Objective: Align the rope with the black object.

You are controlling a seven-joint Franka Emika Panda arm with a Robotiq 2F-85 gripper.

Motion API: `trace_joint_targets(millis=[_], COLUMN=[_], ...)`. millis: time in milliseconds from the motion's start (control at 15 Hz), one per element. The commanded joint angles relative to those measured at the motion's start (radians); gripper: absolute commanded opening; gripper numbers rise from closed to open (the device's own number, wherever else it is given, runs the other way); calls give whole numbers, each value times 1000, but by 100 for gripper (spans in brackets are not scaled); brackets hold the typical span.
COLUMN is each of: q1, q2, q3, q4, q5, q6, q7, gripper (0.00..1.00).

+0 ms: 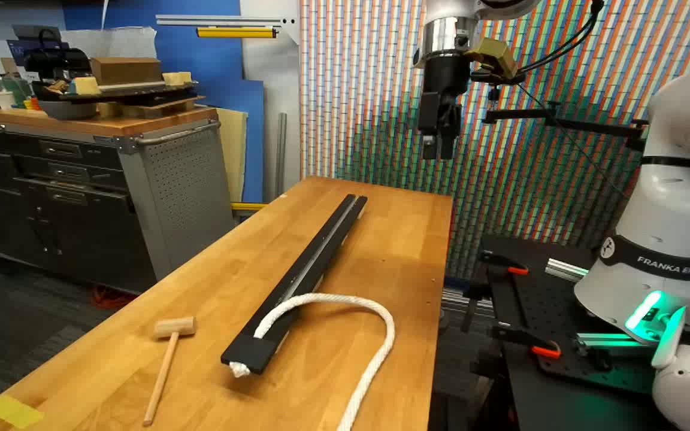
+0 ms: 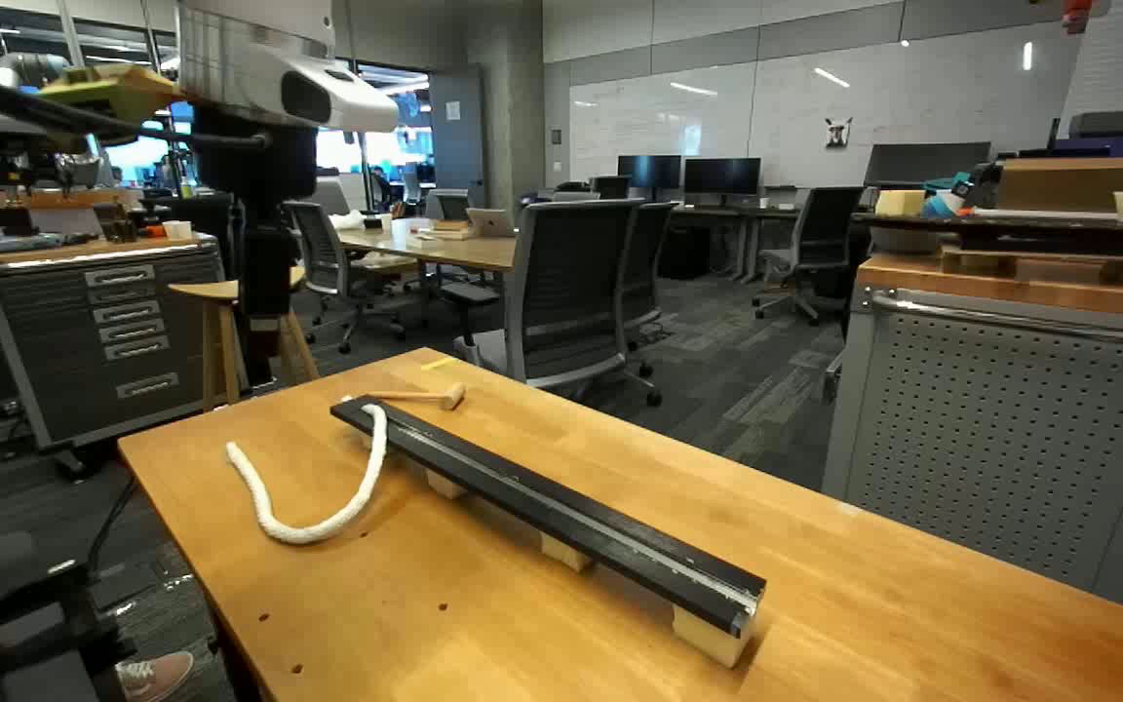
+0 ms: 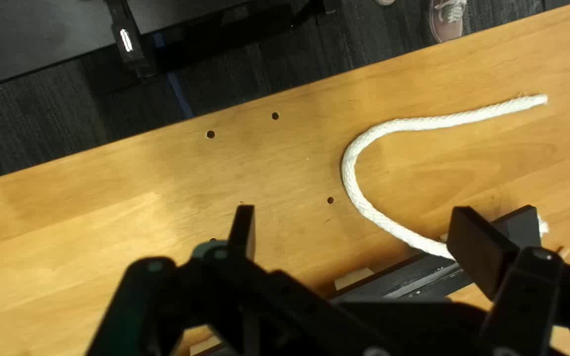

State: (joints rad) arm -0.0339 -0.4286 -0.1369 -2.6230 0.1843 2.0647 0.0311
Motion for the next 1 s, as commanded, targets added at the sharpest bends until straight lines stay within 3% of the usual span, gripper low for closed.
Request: trace_joint_targets(millis=[0,533,933], q1=[-17,-17,6], q2=[2,1,75], q3=[17,17,57], q4=[1,2,23], q5=[7,7,43], q6=[-3,-2,76], q7=[-6,-6,55], gripper=[100,100,100])
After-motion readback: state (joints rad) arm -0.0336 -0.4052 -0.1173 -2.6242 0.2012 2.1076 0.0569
